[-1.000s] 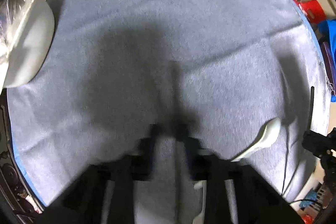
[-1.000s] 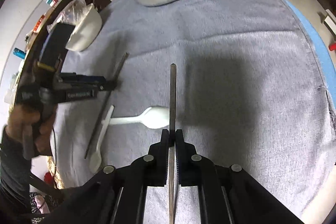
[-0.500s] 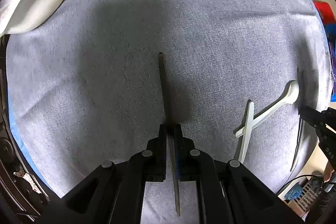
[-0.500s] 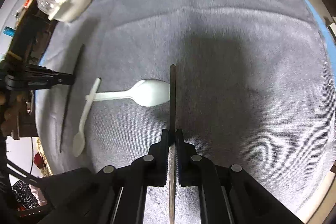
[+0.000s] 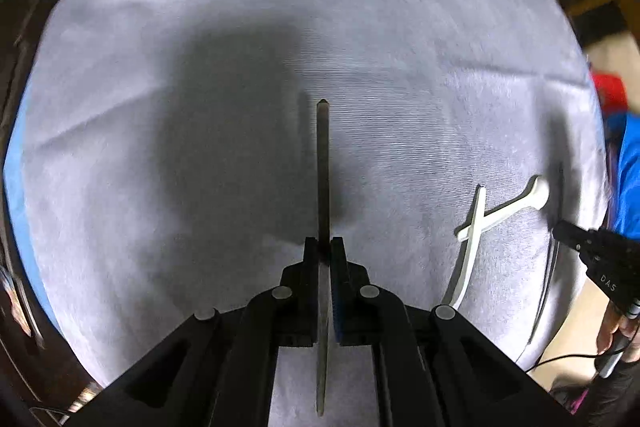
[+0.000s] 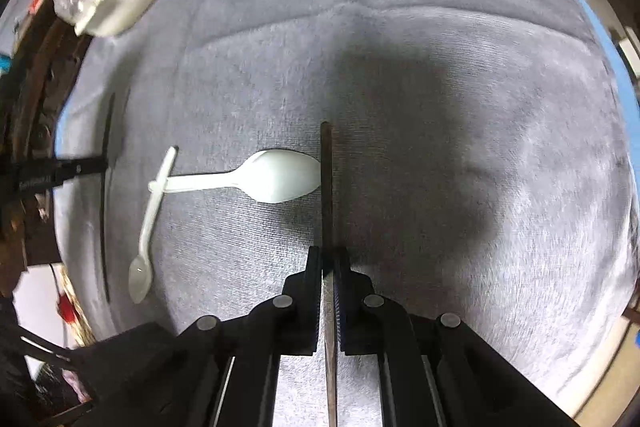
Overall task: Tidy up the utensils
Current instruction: 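Lift both held chopsticks and carry them over the black holder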
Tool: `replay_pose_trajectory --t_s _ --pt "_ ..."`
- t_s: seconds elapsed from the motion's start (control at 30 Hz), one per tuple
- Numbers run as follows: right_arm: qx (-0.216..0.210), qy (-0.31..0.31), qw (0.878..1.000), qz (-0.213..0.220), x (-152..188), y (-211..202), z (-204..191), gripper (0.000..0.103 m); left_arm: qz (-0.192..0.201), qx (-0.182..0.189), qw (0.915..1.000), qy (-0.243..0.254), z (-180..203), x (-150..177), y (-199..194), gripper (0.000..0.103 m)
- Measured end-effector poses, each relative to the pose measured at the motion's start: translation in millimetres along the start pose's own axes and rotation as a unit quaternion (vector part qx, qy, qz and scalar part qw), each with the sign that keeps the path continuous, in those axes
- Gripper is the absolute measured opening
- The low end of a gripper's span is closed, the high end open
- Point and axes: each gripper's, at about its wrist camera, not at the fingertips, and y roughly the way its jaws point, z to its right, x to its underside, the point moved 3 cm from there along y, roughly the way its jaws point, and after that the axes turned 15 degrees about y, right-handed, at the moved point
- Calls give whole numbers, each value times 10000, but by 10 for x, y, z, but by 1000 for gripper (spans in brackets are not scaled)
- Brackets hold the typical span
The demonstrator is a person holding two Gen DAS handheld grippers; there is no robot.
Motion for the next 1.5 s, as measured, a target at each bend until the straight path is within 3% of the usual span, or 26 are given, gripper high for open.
replay_pose_trajectory --t_s 0.13,0.33,0.53,0.8,1.07,1.5 --pt "-275 144 9986 421 148 -277 41 7 631 183 9968 -447 -184 374 -218 5" --pt "-728 270 9905 1133 472 -789 36 7 1426 300 9854 -881 -181 899 -577 5" --pt "-1128 408 9772 1752 689 -1212 7 7 2118 398 9694 -1173 -160 1181 -1048 5" --pt "-1240 322 9692 2105 868 -1451 -74 7 2733 359 9516 -1362 -142 1412 -1256 5" --pt "-1581 343 9567 2420 1128 -1734 -95 7 3380 454 9227 -1800 -116 1781 -1608 5" --pt "-2359 280 9257 2944 1439 -2231 -252 7 4360 729 8810 -1686 317 1969 -2170 5"
